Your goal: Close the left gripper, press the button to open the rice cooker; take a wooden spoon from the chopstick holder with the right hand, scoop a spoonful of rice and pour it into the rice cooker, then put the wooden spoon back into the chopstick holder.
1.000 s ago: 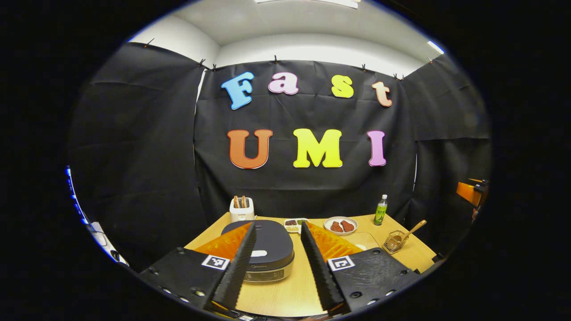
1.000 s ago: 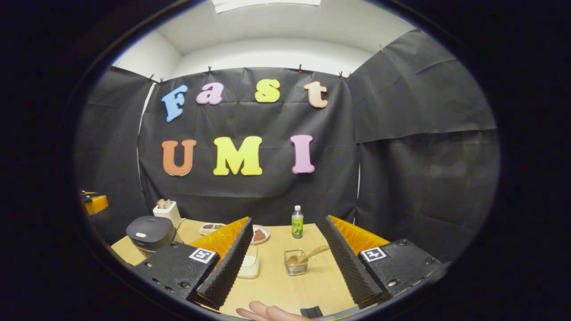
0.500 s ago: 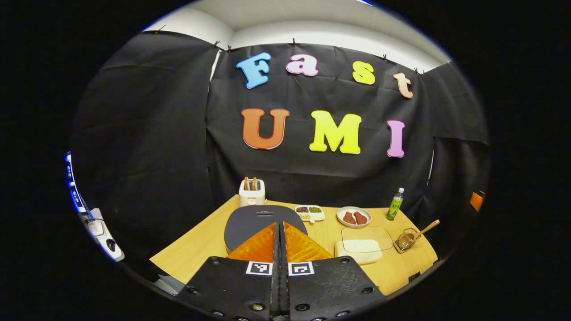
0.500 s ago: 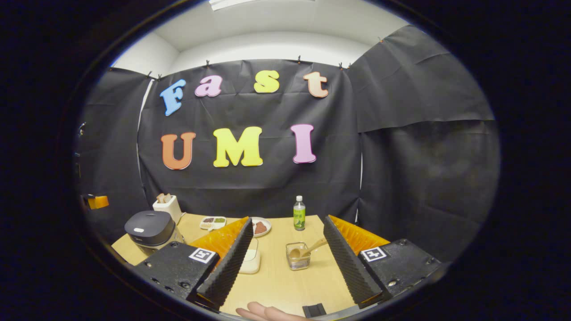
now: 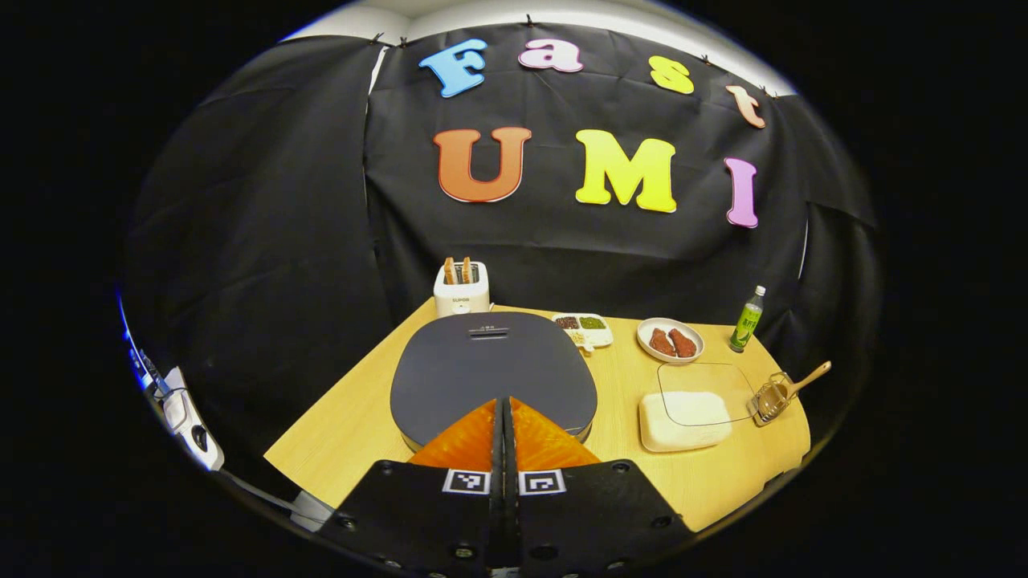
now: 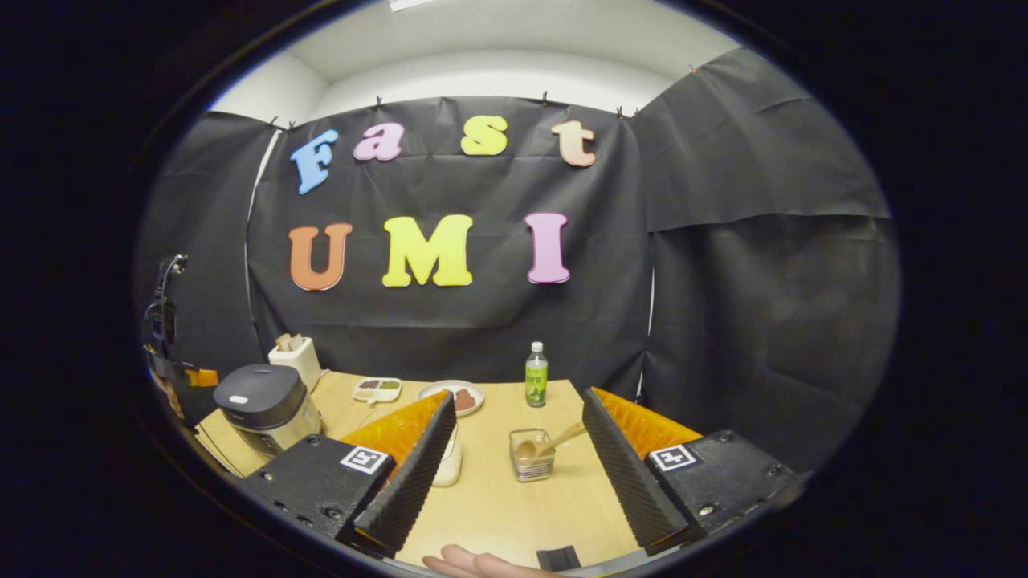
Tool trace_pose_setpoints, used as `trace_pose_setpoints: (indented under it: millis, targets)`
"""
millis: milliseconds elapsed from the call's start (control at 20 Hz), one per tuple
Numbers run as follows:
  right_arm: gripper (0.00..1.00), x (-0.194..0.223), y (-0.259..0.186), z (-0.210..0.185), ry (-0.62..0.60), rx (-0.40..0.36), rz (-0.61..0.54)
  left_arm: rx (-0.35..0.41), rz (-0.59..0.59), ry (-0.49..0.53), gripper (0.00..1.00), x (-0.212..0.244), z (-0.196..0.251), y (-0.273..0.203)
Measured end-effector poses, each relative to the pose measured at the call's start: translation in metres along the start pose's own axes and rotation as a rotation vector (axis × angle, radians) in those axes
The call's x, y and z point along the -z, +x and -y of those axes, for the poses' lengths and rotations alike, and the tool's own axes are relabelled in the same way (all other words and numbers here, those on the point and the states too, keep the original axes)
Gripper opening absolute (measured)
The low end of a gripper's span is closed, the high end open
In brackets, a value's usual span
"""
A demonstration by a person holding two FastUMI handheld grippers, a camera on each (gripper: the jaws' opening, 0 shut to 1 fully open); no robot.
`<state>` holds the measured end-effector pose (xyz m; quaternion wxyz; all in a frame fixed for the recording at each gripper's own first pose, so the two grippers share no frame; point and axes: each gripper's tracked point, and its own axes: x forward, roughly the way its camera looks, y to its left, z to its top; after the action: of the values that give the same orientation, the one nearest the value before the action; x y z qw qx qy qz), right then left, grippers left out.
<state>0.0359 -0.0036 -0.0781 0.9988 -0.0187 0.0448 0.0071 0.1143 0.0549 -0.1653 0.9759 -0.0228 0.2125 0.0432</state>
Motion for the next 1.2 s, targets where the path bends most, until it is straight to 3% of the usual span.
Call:
trace_pose_setpoints:
  millis: [300, 700, 1000, 1200]
  targets:
    - [0.99, 0.021, -0.003, -0.008, 0.038, -0.039, -0.038, -0.004, -0.051, 0.002, 0.0, 0.017, -0.003, 0.03]
    - [1.0, 0.027, -0.002, -0.01, 0.022, -0.037, -0.029, 0.022, -0.122, 0.03, 0.0, 0.038, 0.001, 0.04]
    - [1.0, 0.032, -0.002, -0.014, 0.027, -0.044, -0.027, 0.107, -0.161, -0.13, 0.0, 0.041, 0.0, 0.04]
    - [1.0, 0.037, -0.001, -0.016, 0.035, -0.035, -0.047, 0.039, -0.19, -0.047, 0.0, 0.043, 0.0, 0.043]
